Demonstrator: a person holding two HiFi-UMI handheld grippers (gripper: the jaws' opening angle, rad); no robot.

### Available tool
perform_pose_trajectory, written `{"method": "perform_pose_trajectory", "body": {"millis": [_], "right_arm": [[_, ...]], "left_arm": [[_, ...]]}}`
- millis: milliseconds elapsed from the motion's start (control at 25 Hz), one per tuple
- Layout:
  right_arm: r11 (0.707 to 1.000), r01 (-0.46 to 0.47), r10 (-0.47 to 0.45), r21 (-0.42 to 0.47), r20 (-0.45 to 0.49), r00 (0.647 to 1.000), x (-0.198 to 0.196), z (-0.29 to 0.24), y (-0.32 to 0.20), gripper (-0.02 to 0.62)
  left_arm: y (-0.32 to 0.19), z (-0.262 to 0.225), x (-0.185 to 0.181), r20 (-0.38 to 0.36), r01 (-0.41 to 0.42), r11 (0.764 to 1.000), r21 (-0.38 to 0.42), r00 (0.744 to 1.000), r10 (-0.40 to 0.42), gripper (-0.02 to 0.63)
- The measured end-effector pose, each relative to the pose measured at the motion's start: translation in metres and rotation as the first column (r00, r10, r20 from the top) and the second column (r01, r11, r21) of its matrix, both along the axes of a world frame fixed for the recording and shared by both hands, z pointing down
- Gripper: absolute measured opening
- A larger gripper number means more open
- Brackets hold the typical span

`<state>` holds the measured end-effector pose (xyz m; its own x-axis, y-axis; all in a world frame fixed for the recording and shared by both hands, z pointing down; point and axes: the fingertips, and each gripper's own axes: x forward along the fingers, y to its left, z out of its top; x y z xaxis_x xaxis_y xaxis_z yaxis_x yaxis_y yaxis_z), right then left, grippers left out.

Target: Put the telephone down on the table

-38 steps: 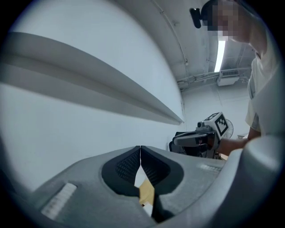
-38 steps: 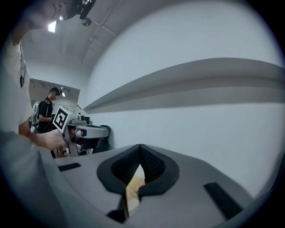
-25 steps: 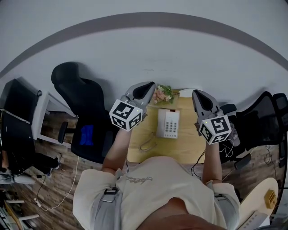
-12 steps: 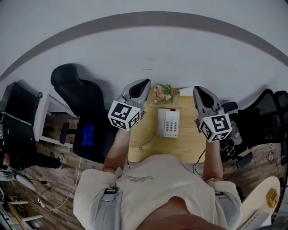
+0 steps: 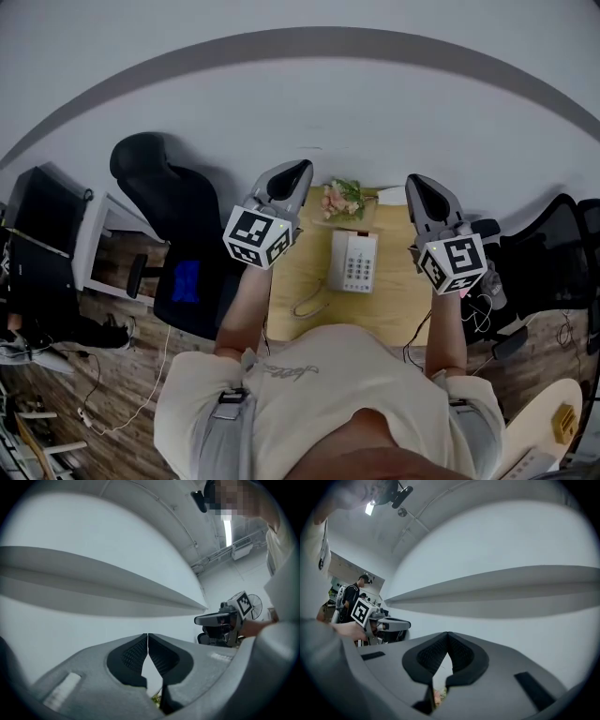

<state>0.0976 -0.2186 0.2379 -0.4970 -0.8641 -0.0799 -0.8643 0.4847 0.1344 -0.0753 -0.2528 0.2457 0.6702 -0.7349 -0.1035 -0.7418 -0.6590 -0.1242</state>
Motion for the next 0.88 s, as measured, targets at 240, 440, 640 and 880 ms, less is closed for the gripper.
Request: {"method": "perform_pose_trajectory", "body": {"millis": [240,440,640,880], "right_arm": [[1.000,-0.001,0.001,0.026,0.005,1.000,0.001,-0.010,-0.004,0.002],[1.000,-0.007,0.007,0.015,0.001,1.000,0.001,-0.005,-0.002,0.002],[1.000,-0.017,0.017,-0.005,-0.006,1.000,0.002,0.004,0.000,0.002],[1.000,-0.017,0.017,-0.018,-0.022,1.000,-0.001,0.010,0.005,0.002]], "left_arm": [[-0.001,-0.012,-0.002,0.012,0.008,0.999,0.035,1.000,-0.009,0.018],[0.002,-0.008,-0.002,0.015,0.005,1.000,0.027,1.000,-0.005,0.018],[0.005,-0.001,-0.001,0.017,-0.004,1.000,0.018,1.000,0.003,0.018],[0.009,0.007,-0.007,0.001,0.004,1.000,0.005,1.000,-0.004,0.018]]}}
